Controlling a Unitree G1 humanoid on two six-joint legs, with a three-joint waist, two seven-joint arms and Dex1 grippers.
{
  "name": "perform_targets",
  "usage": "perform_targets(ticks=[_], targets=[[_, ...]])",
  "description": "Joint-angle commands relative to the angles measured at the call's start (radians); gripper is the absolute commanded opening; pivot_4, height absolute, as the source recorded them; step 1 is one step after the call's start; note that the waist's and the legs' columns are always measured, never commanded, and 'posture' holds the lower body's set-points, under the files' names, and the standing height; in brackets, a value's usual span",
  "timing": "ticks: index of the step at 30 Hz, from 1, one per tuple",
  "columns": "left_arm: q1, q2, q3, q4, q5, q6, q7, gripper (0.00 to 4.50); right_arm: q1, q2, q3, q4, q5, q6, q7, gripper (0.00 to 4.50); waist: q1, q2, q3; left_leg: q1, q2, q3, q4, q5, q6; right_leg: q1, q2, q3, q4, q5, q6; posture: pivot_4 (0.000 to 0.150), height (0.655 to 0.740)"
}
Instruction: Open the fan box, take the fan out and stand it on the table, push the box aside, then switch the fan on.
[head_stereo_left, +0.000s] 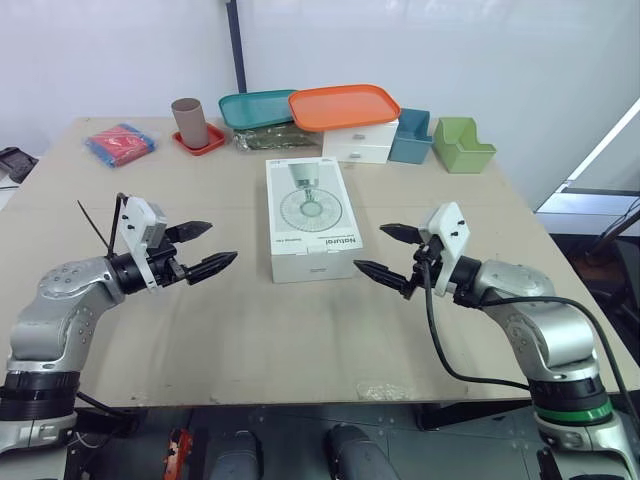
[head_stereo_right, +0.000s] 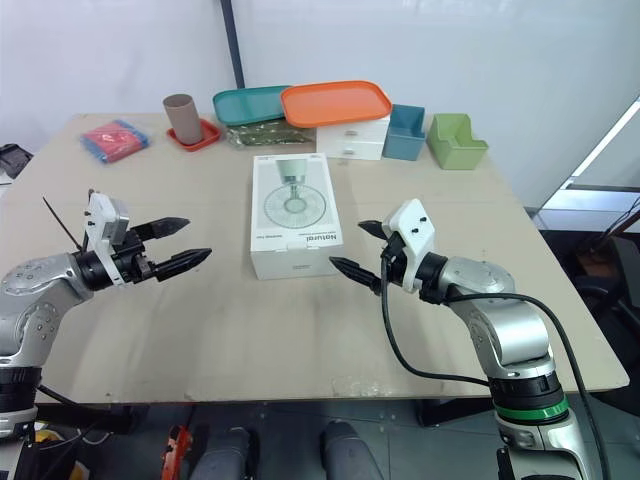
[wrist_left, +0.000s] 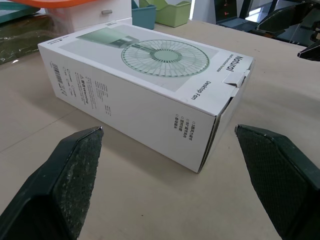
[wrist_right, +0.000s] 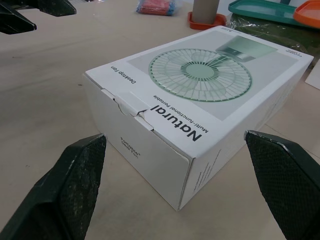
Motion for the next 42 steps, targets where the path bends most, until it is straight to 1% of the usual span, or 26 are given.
perform_targets(ticks=[1,5,10,11,12,13,16,17,18,19,21,22,23,25,28,31,33,38,40,42], targets=[[-0.036,-0.018,0.040,-0.023,-0.056,0.072,0.057,4.48,-0.010,-0.013,-0.036,-0.045,0.010,0.005,-0.015,4.50,0.000,0.000,0.000,0.000,0.000,0.000,0.000,0.000,0.000,0.000,0.000,0.000,0.000,0.000,0.000,0.150,0.7400],[-0.038,-0.011,0.036,-0.025,-0.057,0.087,0.061,4.48,0.002,-0.015,-0.042,-0.062,0.015,0.015,-0.026,4.50,0.000,0.000,0.000,0.000,0.000,0.000,0.000,0.000,0.000,0.000,0.000,0.000,0.000,0.000,0.000,0.150,0.7400],[-0.068,-0.007,0.021,-0.001,-0.056,0.065,0.018,4.48,0.016,-0.020,-0.053,-0.089,0.021,0.027,-0.038,4.50,0.000,0.000,0.000,0.000,0.000,0.000,0.000,0.000,0.000,0.000,0.000,0.000,0.000,0.000,0.000,0.150,0.7400],[-0.072,-0.010,0.020,0.004,-0.056,0.054,0.005,4.24,0.018,-0.022,-0.057,-0.093,0.021,0.028,-0.039,4.50,0.000,0.000,0.000,0.000,0.000,0.000,0.000,0.000,0.000,0.000,0.000,0.000,0.000,0.000,0.000,0.150,0.7400],[-0.074,-0.011,0.023,0.004,-0.076,0.056,-0.022,3.88,0.018,-0.025,-0.060,-0.098,0.020,0.029,-0.041,4.50,0.000,0.000,0.000,0.000,0.000,0.000,0.000,0.000,0.000,0.000,0.000,0.000,0.000,0.000,0.000,0.150,0.7400],[-0.081,-0.011,0.020,0.005,-0.078,0.058,-0.028,3.80,0.015,-0.028,-0.065,-0.101,0.021,0.029,-0.043,4.50,0.000,0.000,0.000,0.000,0.000,0.000,0.000,0.000,0.000,0.000,0.000,0.000,0.000,0.000,0.000,0.150,0.7400],[-0.116,-0.030,0.012,0.024,-0.064,0.046,-0.019,2.69,0.001,-0.029,-0.074,-0.110,0.023,0.032,-0.052,4.50,0.000,0.000,0.000,0.000,0.000,0.000,0.000,0.000,0.000,0.000,0.000,0.000,0.000,0.000,0.000,0.150,0.7400],[-0.130,-0.038,0.003,0.034,-0.058,0.037,-0.022,2.37,-0.005,-0.030,-0.072,-0.113,0.020,0.031,-0.054,4.50,0.000,0.000,0.000,0.000,0.000,0.000,0.000,0.000,0.000,0.000,0.000,0.000,0.000,0.000,0.000,0.150,0.7400],[-0.151,-0.049,-0.010,0.050,-0.051,0.029,-0.028,2.16,-0.014,-0.031,-0.069,-0.118,0.015,0.029,-0.058,4.50,0.000,0.000,0.000,0.000,0.000,0.000,0.000,0.000,0.000,0.000,0.000,0.000,0.000,0.000,0.000,0.150,0.7400],[-0.165,-0.056,-0.019,0.061,-0.046,0.023,-0.032,1.66,-0.020,-0.031,-0.066,-0.121,0.012,0.028,-0.060,4.50,0.000,0.000,0.000,0.000,0.000,0.000,0.000,0.000,0.000,0.000,0.000,0.000,0.000,0.000,0.000,0.150,0.7400],[-0.202,-0.077,-0.039,0.099,-0.028,0.002,-0.036,1.36,-0.035,-0.029,-0.061,-0.130,0.012,0.034,-0.069,4.50,0.001,0.000,0.000,0.000,-0.001,0.000,0.000,0.000,0.000,0.000,0.000,0.000,0.000,0.000,0.001,0.150,0.7400],[-0.227,-0.094,-0.051,0.127,-0.016,-0.013,-0.038,0.98,-0.047,-0.027,-0.053,-0.136,0.006,0.036,-0.077,4.50,0.001,0.000,0.000,0.000,-0.001,0.000,0.000,0.000,0.000,0.000,0.000,0.000,0.000,0.000,0.001,0.150,0.7400],[-0.255,-0.117,-0.070,0.156,-0.003,-0.023,-0.034,0.77,-0.063,-0.027,-0.034,-0.142,-0.014,0.038,-0.090,4.50,0.001,0.000,0.000,0.000,-0.001,0.000,0.000,0.000,0.000,0.000,0.000,0.000,0.000,0.000,0.001,0.150,0.7400],[-0.301,-0.160,-0.127,0.211,0.038,-0.049,-0.036,0.10,-0.093,-0.028,0.013,-0.146,-0.063,0.028,-0.106,4.50,0.002,0.000,0.000,0.000,-0.001,0.000,0.000,0.000,0.000,0.000,0.000,0.000,0.000,0.000,0.000,0.150,0.7400],[-0.334,-0.198,-0.181,0.301,0.114,-0.109,-0.028,0.10,-0.110,-0.023,0.077,-0.138,-0.123,0.012,-0.120,4.50,0.002,0.000,0.000,0.000,-0.001,0.000,0.000,0.000,0.000,0.000,0.000,0.000,0.000,0.000,0.000,0.150,0.7400],[-0.341,-0.217,-0.192,0.350,0.132,-0.136,-0.027,0.10,-0.121,-0.015,0.112,-0.129,-0.157,0.008,-0.138,4.50,0.003,0.000,0.000,-0.001,-0.001,-0.001,0.000,0.000,0.000,0.000,0.000,0.000,0.000,0.002,-0.002,0.150,0.7400],[-0.350,-0.228,-0.207,0.395,0.167,-0.172,-0.021,0.10,-0.131,-0.005,0.133,-0.130,-0.178,0.007,-0.147,4.50,0.003,0.000,0.000,-0.001,-0.001,-0.001,0.000,0.000,0.000,0.000,0.000,0.000,0.000,0.002,-0.003,0.150,0.7400],[-0.360,-0.246,-0.217,0.449,0.196,-0.213,-0.036,0.10,-0.176,0.023,0.171,-0.135,-0.212,0.016,-0.164,4.50,0.003,0.000,0.000,-0.002,-0.001,-0.001,0.000,0.000,0.000,-0.001,0.000,0.000,0.000,0.002,-0.003,0.150,0.7400],[-0.363,-0.250,-0.212,0.459,0.199,-0.223,-0.037,0.10,-0.206,0.021,0.224,-0.118,-0.280,0.000,-0.177,4.50,0.003,0.000,0.000,-0.002,-0.001,-0.002,0.000,0.000,0.000,-0.001,0.000,0.000,0.000,0.002,-0.003,0.150,0.7400],[-0.365,-0.254,-0.205,0.467,0.199,-0.230,-0.040,0.10,-0.221,0.026,0.254,-0.110,-0.316,-0.007,-0.181,4.50,0.003,0.000,0.000,-0.002,-0.002,-0.002,0.001,0.000,0.000,-0.001,0.000,-0.001,0.000,0.003,-0.003,0.150,0.7400]])
